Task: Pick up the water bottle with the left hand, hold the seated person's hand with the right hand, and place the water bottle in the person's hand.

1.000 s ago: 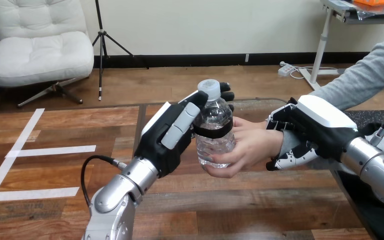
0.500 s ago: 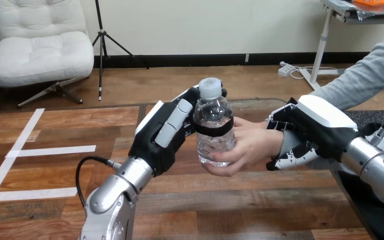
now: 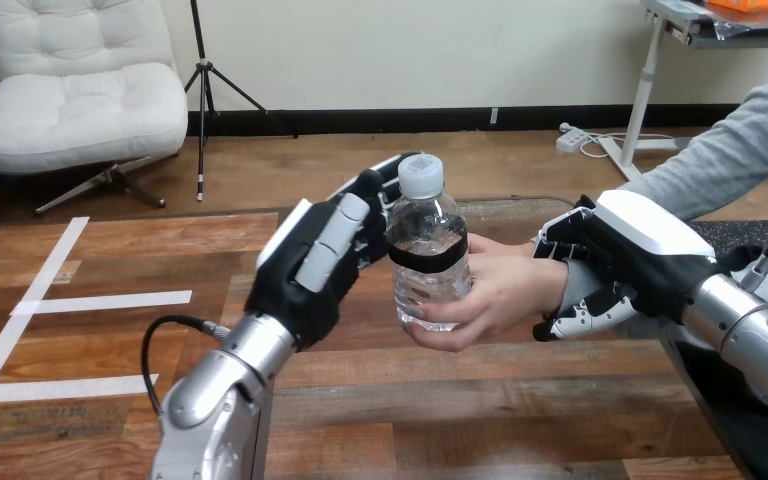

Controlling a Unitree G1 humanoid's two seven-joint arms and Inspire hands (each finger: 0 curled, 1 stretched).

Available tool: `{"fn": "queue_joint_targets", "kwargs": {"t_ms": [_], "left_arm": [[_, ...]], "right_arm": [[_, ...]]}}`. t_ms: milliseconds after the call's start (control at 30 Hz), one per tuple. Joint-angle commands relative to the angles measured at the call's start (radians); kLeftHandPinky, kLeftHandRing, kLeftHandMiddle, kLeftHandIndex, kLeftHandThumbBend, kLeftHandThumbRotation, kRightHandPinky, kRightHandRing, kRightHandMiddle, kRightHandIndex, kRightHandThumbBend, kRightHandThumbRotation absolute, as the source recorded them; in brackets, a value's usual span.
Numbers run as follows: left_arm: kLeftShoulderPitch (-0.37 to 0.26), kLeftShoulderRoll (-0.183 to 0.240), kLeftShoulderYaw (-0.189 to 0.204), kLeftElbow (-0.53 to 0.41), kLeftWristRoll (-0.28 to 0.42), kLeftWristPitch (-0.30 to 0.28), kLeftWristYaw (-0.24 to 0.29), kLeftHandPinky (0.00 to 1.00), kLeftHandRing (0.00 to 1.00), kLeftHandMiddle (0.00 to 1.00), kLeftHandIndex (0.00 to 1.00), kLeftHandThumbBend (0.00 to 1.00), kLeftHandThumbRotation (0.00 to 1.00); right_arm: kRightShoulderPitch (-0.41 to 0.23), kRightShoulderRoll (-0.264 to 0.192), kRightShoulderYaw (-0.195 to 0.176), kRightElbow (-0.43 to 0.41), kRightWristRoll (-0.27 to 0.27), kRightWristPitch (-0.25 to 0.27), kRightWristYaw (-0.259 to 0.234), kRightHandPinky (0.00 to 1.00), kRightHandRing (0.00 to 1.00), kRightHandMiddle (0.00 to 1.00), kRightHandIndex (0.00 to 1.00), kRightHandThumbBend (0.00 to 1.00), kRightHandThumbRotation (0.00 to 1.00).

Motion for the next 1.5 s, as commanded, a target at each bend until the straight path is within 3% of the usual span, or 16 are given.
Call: {"fn": "queue_joint_targets", "kwargs": {"t_ms": [0, 167, 467, 1000, 1467], "left_arm": [[-0.030, 0.033, 0.042, -0.051, -0.035, -0.039, -0.011, 0.78, 0.83, 0.85, 0.84, 0.80, 0.81], [-0.032, 0.053, 0.072, -0.051, -0.054, -0.049, -0.013, 0.81, 0.83, 0.85, 0.85, 0.84, 0.81], [-0.027, 0.083, 0.115, -0.068, -0.085, -0.056, -0.011, 0.77, 0.82, 0.83, 0.83, 0.87, 0.80], [-0.002, 0.132, 0.196, -0.083, -0.143, -0.063, -0.019, 0.76, 0.80, 0.81, 0.80, 0.84, 0.78], [0.003, 0.138, 0.227, -0.045, -0.157, -0.096, -0.029, 0.73, 0.79, 0.79, 0.78, 0.83, 0.79]], "right_arm": [[-0.028, -0.012, -0.024, -0.039, 0.010, -0.008, -0.007, 0.37, 0.40, 0.44, 0.45, 0.79, 0.00], [-0.028, -0.011, -0.025, -0.036, 0.013, -0.011, -0.006, 0.37, 0.39, 0.44, 0.45, 0.79, 0.00], [-0.028, -0.013, -0.023, -0.037, 0.010, -0.010, -0.007, 0.37, 0.39, 0.44, 0.45, 0.78, 0.00], [-0.035, -0.018, -0.021, -0.019, 0.008, -0.027, -0.014, 0.37, 0.39, 0.44, 0.45, 0.79, 0.00], [-0.040, -0.016, -0.018, -0.021, 0.008, -0.001, -0.003, 0.37, 0.40, 0.45, 0.46, 0.81, 0.00]]}}
